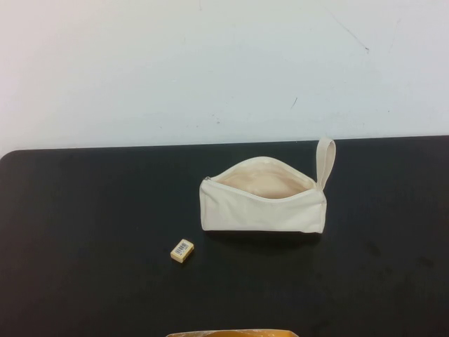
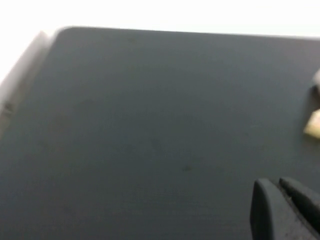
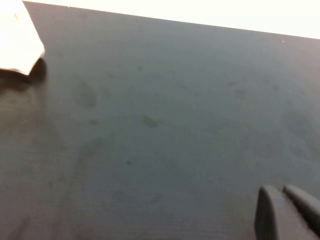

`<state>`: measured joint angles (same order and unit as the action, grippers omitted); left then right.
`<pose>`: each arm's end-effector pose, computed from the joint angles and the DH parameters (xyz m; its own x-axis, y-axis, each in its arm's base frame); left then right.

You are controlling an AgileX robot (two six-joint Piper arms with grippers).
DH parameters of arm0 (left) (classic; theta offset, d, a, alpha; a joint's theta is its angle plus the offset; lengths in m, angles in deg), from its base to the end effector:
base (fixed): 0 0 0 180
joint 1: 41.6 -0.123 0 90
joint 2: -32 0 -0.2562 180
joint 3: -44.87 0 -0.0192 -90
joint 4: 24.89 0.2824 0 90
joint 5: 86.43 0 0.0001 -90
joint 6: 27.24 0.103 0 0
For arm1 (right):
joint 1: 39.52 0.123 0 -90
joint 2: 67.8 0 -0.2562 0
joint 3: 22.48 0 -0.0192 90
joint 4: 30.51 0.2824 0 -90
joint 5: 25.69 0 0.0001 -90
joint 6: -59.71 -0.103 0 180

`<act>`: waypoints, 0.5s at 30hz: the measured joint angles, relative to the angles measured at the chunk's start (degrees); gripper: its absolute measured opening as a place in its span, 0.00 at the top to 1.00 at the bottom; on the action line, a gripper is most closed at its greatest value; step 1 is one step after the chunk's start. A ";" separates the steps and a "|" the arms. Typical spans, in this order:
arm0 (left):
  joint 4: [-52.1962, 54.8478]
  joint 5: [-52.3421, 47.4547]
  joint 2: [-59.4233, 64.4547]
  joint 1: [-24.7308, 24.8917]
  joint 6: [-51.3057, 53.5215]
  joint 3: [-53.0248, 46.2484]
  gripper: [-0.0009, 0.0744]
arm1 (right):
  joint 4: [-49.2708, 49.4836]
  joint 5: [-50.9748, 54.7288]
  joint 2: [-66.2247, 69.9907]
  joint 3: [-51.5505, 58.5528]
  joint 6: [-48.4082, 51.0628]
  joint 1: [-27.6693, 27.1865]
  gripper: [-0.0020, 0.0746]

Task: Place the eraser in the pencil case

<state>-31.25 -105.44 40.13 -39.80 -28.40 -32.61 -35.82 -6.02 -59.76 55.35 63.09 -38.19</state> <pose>0.1259 -0.0077 0.1741 -0.2568 -0.1168 -0.9594 0.0345 0.9909 -0.1299 0.1258 -0.0003 0.1708 -0.2647 -0.1519 -0.9523 -0.0321 0.9884 -0.1487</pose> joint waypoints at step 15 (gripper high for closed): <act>-54.93 11.57 0.00 0.00 -0.44 -0.37 0.99 | 0.00 0.00 0.00 0.00 0.00 0.00 0.98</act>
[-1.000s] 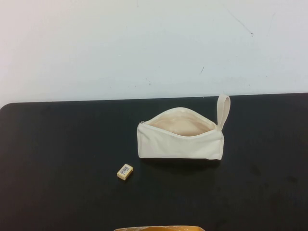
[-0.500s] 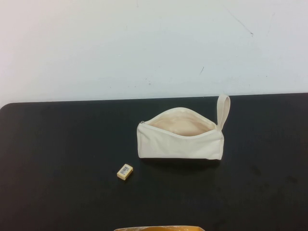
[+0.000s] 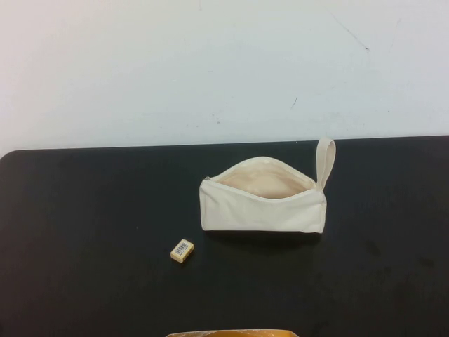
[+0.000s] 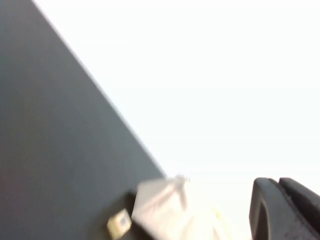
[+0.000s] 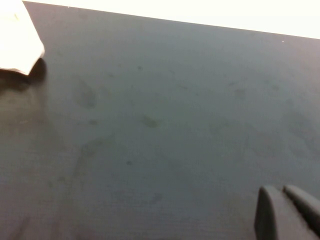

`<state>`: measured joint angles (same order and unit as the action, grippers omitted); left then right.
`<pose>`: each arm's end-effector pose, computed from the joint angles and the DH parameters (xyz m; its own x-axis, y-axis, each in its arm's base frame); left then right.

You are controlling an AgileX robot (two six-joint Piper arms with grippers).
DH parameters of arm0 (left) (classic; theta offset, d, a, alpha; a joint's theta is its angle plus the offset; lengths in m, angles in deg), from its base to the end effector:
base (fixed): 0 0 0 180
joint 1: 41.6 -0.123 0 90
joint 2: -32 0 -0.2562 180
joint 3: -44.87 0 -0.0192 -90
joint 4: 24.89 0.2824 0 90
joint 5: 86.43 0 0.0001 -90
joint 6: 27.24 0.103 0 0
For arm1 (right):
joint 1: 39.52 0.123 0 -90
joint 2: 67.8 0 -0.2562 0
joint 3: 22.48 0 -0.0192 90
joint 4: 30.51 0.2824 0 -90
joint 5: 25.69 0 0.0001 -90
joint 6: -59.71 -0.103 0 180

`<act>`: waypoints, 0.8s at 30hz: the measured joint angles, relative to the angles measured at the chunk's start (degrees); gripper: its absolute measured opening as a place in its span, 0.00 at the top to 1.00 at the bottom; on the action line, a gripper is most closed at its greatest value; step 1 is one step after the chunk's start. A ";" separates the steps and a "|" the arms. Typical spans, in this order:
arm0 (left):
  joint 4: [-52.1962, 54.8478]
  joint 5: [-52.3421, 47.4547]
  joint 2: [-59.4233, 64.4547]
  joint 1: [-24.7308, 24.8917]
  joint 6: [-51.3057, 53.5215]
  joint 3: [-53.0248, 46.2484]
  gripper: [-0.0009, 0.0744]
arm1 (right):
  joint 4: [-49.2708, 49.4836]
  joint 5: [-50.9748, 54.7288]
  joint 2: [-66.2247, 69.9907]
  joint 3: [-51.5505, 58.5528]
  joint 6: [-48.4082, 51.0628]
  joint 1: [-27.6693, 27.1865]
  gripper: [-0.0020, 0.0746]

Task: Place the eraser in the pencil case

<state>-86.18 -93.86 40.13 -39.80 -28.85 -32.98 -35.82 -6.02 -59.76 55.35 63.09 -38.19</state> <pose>0.1286 -0.0158 0.1989 -0.1250 -0.8794 -0.4595 0.0731 0.4537 -0.8882 0.1258 -0.0003 0.1708 -0.2647 -0.1519 -0.9523 -0.0321 0.9884 -0.1487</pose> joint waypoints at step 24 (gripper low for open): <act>31.41 -40.14 43.58 0.00 27.32 43.34 0.99 | 0.00 0.00 0.00 0.00 0.00 0.00 0.98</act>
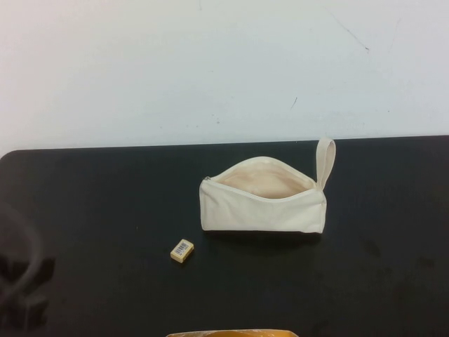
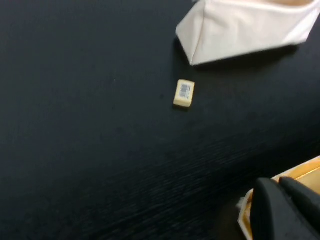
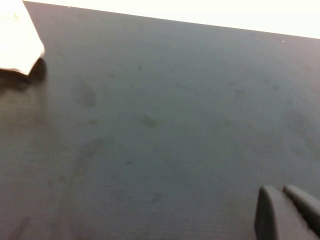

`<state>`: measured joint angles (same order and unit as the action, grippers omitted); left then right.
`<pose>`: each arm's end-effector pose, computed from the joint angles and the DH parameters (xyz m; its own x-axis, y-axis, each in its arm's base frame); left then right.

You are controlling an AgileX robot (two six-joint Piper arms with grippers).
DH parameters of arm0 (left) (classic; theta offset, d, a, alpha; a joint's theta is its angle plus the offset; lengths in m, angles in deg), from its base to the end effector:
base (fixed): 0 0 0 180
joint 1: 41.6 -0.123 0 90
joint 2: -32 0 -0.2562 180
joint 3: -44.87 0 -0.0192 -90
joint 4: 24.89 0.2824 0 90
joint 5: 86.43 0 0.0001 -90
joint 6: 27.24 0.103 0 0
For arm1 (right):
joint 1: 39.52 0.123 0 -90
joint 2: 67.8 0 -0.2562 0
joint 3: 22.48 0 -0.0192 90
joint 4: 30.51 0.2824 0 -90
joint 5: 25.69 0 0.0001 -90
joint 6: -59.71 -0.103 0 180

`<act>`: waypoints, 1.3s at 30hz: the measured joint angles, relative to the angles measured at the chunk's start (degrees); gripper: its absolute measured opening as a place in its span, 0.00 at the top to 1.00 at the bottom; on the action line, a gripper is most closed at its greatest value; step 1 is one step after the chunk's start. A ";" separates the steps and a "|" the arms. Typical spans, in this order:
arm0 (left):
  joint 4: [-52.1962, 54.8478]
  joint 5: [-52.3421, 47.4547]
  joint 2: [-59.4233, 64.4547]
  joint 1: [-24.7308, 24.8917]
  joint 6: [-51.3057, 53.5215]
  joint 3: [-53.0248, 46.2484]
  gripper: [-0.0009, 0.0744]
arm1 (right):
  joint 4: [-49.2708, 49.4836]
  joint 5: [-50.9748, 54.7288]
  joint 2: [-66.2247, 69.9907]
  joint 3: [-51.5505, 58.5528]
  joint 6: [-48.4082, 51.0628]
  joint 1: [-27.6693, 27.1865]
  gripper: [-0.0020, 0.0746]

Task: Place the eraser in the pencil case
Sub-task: Pick up the eraser from the table

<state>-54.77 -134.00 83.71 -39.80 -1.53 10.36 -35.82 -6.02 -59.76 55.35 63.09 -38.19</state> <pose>0.1941 -0.0440 0.3006 -0.6120 0.0926 -0.7854 0.3613 0.9161 -0.1735 0.1258 -0.0003 0.1708 -0.2647 -0.1519 -0.9523 -0.0321 0.9884 -0.1487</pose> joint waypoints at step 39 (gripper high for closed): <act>31.58 1.91 64.59 25.07 -20.34 32.62 0.33 | 0.00 0.00 0.00 0.00 0.00 0.00 0.98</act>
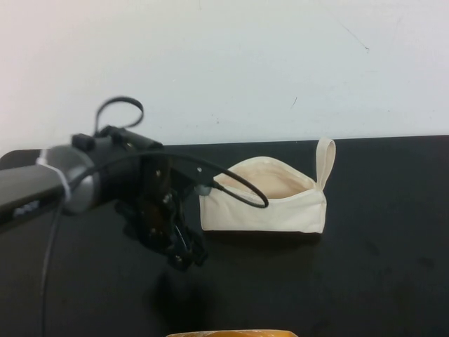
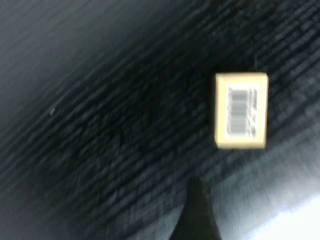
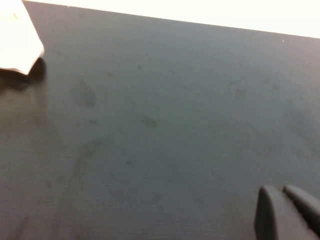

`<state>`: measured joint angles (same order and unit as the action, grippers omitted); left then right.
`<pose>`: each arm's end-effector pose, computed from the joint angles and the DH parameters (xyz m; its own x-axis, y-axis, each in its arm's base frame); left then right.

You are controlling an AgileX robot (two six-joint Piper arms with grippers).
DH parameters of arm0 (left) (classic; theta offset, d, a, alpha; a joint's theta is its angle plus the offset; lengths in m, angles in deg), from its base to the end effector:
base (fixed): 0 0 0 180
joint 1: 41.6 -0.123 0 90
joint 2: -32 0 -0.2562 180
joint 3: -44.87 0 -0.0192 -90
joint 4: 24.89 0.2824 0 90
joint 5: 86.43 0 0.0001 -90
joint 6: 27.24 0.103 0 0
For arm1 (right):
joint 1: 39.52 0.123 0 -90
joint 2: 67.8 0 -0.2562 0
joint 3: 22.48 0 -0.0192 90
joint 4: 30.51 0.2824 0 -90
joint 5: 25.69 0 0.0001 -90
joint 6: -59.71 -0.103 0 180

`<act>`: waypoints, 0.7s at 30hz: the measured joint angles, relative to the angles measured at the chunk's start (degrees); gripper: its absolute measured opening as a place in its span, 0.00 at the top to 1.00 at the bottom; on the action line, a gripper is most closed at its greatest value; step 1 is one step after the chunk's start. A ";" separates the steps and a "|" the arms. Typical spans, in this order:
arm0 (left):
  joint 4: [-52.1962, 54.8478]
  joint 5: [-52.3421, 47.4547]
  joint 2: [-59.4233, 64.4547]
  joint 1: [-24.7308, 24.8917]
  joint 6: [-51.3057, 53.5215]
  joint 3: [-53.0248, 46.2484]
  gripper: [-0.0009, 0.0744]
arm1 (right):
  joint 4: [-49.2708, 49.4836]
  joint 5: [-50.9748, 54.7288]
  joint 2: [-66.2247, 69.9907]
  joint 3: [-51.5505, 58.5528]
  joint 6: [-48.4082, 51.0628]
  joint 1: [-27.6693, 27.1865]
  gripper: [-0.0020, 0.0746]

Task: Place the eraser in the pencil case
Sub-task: Pick up the eraser from the table

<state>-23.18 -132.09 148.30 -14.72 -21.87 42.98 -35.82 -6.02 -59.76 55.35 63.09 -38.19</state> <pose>0.3578 -0.1789 0.1373 -0.8000 0.5337 -0.2742 0.5417 0.8389 0.0522 0.1258 -0.0003 0.1708 -0.2647 -0.1519 -0.9523 -0.0321 0.9884 -0.1487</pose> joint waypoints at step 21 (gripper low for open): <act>0.31 10.95 7.12 -1.85 -2.81 0.57 0.60 | 0.00 0.00 0.00 0.00 0.00 0.00 0.98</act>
<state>-22.87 -121.14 155.41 -16.57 -24.68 43.55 -35.82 -6.02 -59.76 55.35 63.09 -38.19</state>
